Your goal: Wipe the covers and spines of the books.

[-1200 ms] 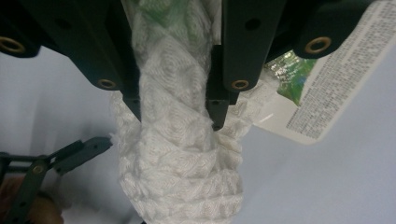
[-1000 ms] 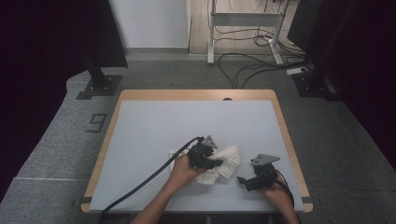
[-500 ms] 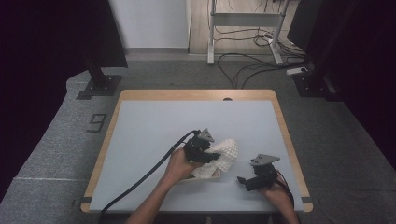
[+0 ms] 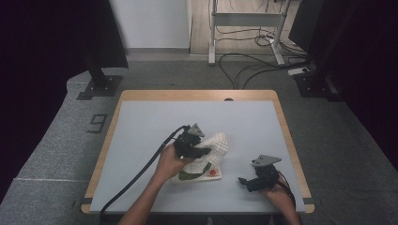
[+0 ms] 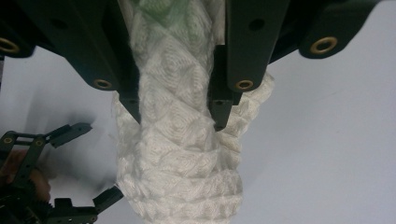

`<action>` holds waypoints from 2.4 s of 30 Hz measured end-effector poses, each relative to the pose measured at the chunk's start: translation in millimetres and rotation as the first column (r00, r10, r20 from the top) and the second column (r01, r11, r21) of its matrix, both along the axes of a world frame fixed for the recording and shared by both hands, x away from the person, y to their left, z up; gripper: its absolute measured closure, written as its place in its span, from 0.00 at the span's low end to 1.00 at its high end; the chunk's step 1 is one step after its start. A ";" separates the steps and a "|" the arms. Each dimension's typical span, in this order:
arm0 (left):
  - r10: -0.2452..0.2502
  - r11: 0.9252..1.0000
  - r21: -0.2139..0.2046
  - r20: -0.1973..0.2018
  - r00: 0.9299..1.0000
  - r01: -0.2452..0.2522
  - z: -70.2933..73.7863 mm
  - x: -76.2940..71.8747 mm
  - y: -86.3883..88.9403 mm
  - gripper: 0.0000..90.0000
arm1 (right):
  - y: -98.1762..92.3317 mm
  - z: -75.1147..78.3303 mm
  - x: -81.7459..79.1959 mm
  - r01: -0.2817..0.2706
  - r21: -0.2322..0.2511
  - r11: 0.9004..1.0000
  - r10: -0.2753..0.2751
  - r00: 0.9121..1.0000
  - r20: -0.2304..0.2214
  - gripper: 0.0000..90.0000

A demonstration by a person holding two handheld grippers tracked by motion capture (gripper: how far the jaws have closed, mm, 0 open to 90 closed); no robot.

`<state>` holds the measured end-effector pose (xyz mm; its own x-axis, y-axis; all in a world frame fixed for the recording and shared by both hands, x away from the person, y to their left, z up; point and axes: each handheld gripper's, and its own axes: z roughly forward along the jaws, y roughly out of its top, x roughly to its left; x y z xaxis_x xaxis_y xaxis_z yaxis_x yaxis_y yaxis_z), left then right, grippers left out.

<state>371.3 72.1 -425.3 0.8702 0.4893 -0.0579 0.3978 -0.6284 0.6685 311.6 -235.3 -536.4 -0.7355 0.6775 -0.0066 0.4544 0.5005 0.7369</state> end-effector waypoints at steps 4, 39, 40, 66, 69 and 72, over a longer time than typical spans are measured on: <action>0.021 1.000 0.006 0.007 1.000 -0.022 3.1 1.7 10.6 0.75 | 0.0 0.0 0.0 -0.002 0.000 1.000 0.002 1.000 -0.001 0.06; 0.230 0.973 0.001 0.037 0.972 -0.231 24.9 7.5 110.9 0.73 | 0.0 -0.1 0.0 0.000 0.001 1.000 0.000 1.000 0.001 0.06; 0.241 0.971 0.002 0.037 0.970 -0.241 24.9 7.8 114.9 0.73 | 0.0 -0.1 0.0 -0.001 0.001 1.000 0.001 1.000 0.002 0.06; 0.446 0.895 -0.013 0.005 0.895 -0.446 -0.4 22.5 194.0 0.71 | 0.0 0.0 0.0 -0.001 0.001 1.000 0.001 1.000 0.000 0.06; 0.463 0.886 -0.003 -0.010 0.886 -0.463 -13.1 26.1 196.3 0.71 | 0.0 0.0 -0.1 -0.001 0.001 1.000 0.001 1.000 0.000 0.06; 0.473 0.881 0.001 -0.020 0.881 -0.473 -24.9 29.3 198.5 0.71 | 0.0 -0.1 -0.1 -0.001 0.001 1.000 0.001 1.000 0.001 0.06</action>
<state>400.7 270.7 -450.2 0.5339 0.8422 -0.0747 0.6599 -0.3598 0.6596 311.5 -235.2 -536.4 -0.7359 0.6770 -0.0063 0.4537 0.5000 0.7377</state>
